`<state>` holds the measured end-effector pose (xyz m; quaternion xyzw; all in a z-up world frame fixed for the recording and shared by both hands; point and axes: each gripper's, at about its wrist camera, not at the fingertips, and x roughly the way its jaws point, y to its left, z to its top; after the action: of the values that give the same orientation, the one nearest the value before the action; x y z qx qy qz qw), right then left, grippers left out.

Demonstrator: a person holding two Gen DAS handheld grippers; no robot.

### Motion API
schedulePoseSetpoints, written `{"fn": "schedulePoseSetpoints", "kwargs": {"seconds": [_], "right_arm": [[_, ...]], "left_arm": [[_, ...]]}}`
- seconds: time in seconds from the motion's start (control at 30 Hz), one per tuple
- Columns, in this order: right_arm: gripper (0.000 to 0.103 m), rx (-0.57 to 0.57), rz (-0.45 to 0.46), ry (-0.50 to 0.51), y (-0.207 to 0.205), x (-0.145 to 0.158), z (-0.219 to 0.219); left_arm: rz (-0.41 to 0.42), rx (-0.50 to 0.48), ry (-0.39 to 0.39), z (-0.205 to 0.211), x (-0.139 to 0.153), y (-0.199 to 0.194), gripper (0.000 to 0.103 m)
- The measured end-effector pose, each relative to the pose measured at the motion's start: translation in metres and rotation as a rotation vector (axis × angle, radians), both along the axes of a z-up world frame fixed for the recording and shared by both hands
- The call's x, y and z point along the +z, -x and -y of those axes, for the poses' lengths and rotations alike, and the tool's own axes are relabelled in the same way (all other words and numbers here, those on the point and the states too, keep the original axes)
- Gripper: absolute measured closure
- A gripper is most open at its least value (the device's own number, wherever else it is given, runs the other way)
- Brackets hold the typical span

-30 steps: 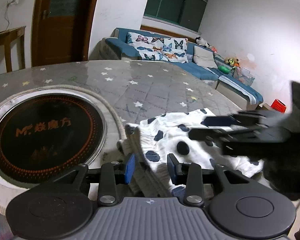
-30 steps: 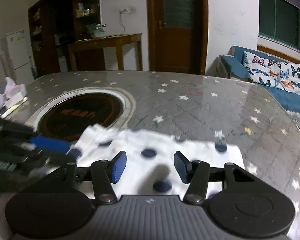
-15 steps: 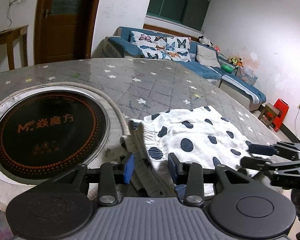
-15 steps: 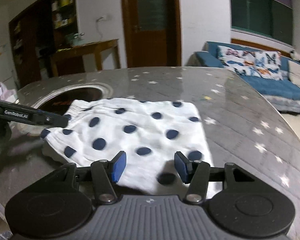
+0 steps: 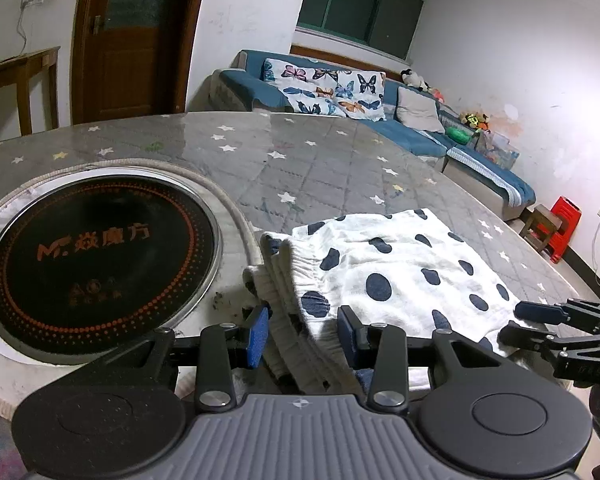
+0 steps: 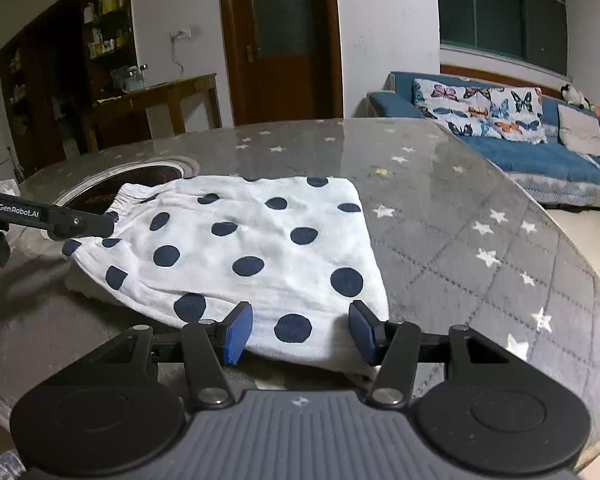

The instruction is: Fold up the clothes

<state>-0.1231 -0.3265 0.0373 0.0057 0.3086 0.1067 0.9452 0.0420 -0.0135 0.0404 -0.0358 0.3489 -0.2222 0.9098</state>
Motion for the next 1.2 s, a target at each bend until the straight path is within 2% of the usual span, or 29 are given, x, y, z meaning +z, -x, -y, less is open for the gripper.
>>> {"fn": "schedulePoseSetpoints", "kwargs": {"seconds": [0.23, 0.4, 0.43, 0.63, 0.77, 1.03, 1.2], "right_arm": [[0.048, 0.079, 0.043, 0.032, 0.002, 0.018, -0.017], [0.046, 0.191, 0.056, 0.074, 0.001, 0.023, -0.044], [0.043, 0.215, 0.059, 0.086, 0.001, 0.024, -0.05], [0.043, 0.372, 0.079, 0.166, 0.0, 0.026, -0.091], [0.04, 0.45, 0.09, 0.211, -0.001, 0.022, -0.116], [0.034, 0.484, 0.07, 0.208, -0.003, 0.013, -0.135], [0.034, 0.511, 0.082, 0.27, 0.0, 0.011, -0.145]], "left_arm": [[0.001, 0.026, 0.028, -0.007, 0.01, 0.003, 0.058], [-0.015, 0.055, 0.03, -0.01, 0.01, 0.004, 0.049], [-0.02, 0.06, 0.031, -0.011, 0.01, 0.004, 0.045], [-0.038, 0.081, 0.038, -0.011, 0.012, 0.003, 0.03], [-0.042, 0.075, 0.024, -0.006, 0.012, 0.004, 0.026], [-0.042, 0.084, 0.003, -0.003, 0.011, 0.004, 0.016], [-0.048, 0.087, -0.004, -0.001, 0.01, 0.004, 0.013]]}}
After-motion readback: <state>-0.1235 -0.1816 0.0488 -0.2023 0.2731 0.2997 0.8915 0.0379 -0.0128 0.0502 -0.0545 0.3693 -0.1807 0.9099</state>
